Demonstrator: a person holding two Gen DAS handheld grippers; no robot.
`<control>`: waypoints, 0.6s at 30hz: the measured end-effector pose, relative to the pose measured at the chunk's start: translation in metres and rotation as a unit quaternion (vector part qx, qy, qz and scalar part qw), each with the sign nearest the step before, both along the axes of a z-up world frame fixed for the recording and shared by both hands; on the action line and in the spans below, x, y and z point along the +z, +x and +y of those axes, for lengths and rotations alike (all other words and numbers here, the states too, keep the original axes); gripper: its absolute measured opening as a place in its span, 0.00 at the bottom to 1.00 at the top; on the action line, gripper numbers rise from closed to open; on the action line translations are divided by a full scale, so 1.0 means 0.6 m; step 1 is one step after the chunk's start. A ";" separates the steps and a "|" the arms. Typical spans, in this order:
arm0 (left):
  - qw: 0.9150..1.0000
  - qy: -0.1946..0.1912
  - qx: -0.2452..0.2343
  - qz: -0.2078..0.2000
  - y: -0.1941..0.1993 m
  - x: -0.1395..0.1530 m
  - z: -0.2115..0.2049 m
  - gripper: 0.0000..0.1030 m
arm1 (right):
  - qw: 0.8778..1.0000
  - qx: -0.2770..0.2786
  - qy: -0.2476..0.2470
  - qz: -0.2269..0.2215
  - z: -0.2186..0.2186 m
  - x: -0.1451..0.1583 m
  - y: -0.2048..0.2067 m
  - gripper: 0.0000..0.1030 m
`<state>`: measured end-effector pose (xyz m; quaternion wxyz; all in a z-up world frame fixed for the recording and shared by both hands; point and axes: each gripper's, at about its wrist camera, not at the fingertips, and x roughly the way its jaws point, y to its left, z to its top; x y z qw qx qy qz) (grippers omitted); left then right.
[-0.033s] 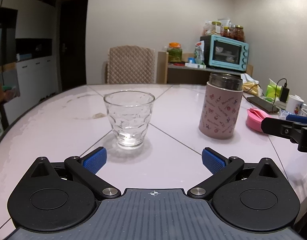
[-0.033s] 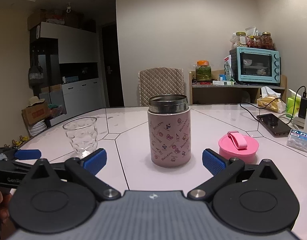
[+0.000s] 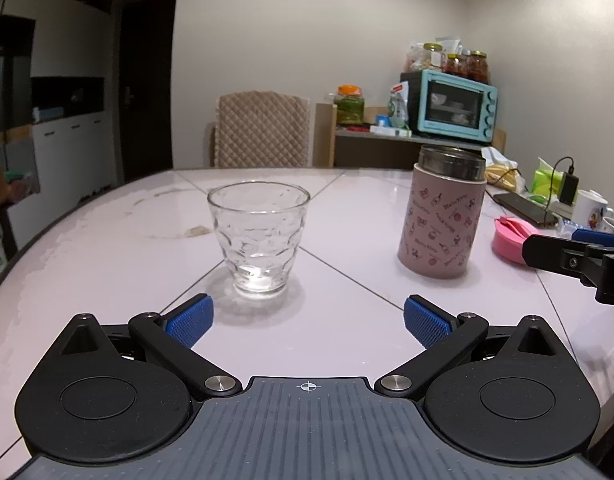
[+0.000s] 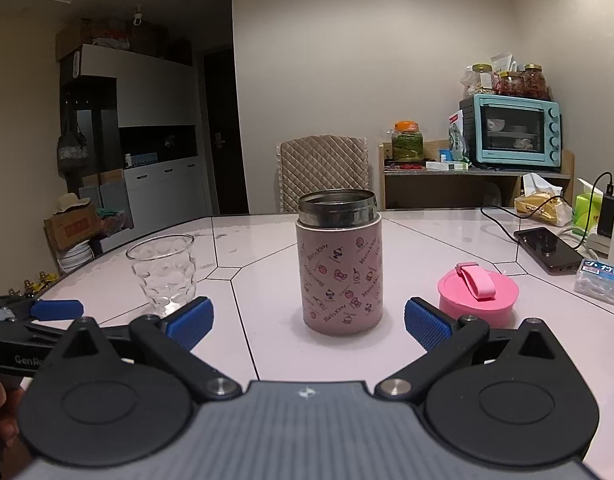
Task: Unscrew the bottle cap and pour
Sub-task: 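Move the left tool toward the clear glass tumbler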
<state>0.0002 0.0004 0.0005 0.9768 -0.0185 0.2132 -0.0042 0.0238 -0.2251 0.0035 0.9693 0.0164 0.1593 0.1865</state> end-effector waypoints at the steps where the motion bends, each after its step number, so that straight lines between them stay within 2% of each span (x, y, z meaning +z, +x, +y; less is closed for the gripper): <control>1: 1.000 0.000 0.000 0.000 0.000 0.000 0.000 1.00 | 1.000 -0.001 0.000 0.000 0.001 0.001 0.000 1.00; 18: 1.000 0.005 -0.003 -0.002 0.005 0.006 -0.003 1.00 | 1.000 -0.002 0.010 -0.002 0.000 0.005 0.008 1.00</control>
